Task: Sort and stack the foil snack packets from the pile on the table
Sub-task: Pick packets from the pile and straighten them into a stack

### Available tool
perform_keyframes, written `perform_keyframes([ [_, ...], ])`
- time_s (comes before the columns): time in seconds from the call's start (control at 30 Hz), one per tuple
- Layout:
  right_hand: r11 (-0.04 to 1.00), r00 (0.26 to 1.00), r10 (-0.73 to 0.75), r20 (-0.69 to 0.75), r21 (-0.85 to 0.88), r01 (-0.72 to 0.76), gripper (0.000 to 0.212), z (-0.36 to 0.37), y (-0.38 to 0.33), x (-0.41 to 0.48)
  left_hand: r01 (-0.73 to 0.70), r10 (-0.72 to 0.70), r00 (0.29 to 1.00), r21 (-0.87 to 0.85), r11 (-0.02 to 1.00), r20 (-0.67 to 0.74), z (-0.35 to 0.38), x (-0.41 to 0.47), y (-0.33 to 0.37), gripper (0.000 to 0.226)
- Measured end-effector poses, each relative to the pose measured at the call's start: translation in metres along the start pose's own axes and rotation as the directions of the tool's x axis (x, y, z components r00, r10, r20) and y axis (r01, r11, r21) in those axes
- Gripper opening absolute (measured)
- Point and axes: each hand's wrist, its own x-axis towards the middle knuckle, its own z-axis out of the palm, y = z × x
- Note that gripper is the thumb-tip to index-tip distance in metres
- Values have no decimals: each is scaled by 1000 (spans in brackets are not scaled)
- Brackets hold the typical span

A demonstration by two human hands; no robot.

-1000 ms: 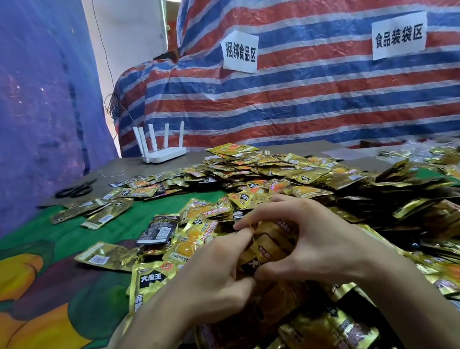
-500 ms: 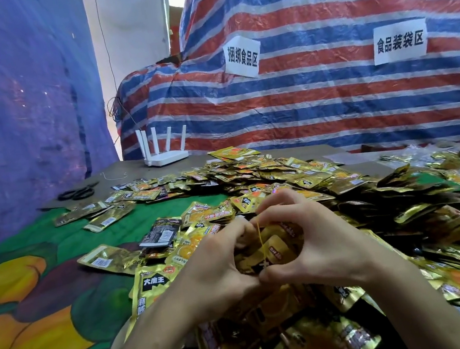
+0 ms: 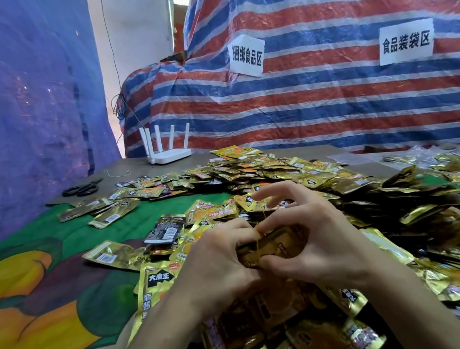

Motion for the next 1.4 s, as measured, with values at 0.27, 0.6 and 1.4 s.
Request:
perform_keyframes([
  [0.27, 808, 906, 202, -371, 586, 60, 34, 11, 2, 3, 108, -126, 989, -208, 972, -75, 1, 0, -6, 40],
  [0.6, 729, 894, 403, -194, 659, -185, 43, 18, 9, 7, 236, -625, 761, -821, 519, -176, -4, 11, -8, 61],
  [1.4, 867, 706, 489, -513, 375, -328, 19, 16, 26, 5, 319, -363, 923, 271, 908, 130, 37, 63, -43, 38],
])
